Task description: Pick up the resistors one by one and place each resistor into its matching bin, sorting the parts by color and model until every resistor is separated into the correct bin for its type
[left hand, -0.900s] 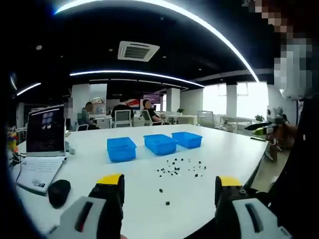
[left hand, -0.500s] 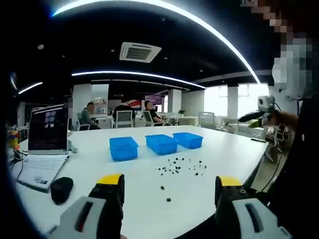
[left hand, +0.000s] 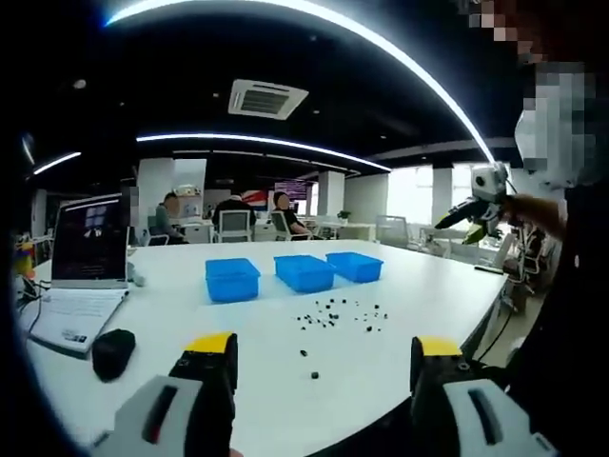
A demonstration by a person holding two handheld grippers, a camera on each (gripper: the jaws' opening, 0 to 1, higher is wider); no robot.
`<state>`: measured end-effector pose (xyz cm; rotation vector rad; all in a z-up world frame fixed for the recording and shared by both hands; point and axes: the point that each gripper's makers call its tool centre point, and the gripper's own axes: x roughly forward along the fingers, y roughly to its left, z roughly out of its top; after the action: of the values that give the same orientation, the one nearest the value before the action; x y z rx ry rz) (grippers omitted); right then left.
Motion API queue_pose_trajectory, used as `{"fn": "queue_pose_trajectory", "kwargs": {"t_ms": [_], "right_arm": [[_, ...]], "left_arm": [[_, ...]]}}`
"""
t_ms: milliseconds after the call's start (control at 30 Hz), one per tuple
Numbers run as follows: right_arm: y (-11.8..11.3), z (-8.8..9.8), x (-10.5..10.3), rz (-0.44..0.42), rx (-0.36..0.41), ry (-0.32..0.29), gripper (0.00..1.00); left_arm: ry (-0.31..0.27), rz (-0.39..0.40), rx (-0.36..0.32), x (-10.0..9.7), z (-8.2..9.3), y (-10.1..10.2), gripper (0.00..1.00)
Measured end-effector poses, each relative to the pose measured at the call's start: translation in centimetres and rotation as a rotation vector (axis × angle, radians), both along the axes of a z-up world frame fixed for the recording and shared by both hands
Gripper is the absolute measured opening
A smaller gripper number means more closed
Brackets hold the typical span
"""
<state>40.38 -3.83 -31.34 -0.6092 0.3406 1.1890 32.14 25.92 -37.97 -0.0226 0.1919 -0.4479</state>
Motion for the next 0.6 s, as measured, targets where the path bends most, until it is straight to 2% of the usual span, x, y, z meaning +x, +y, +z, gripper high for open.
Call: {"fn": "queue_pose_trajectory", "kwargs": {"t_ms": [433, 600], "right_arm": [[3.3, -1.3, -0.4, 0.141, -0.144, 0.038, 0.49], [5.2, -1.6, -0.5, 0.208, -0.204, 0.044, 0.48]], "left_arm": [[-0.007, -0.018, 0.005, -0.4, -0.1, -0.3, 0.74], [-0.006, -0.015, 0.0, -0.8, -0.3, 0.0, 0.74]]}}
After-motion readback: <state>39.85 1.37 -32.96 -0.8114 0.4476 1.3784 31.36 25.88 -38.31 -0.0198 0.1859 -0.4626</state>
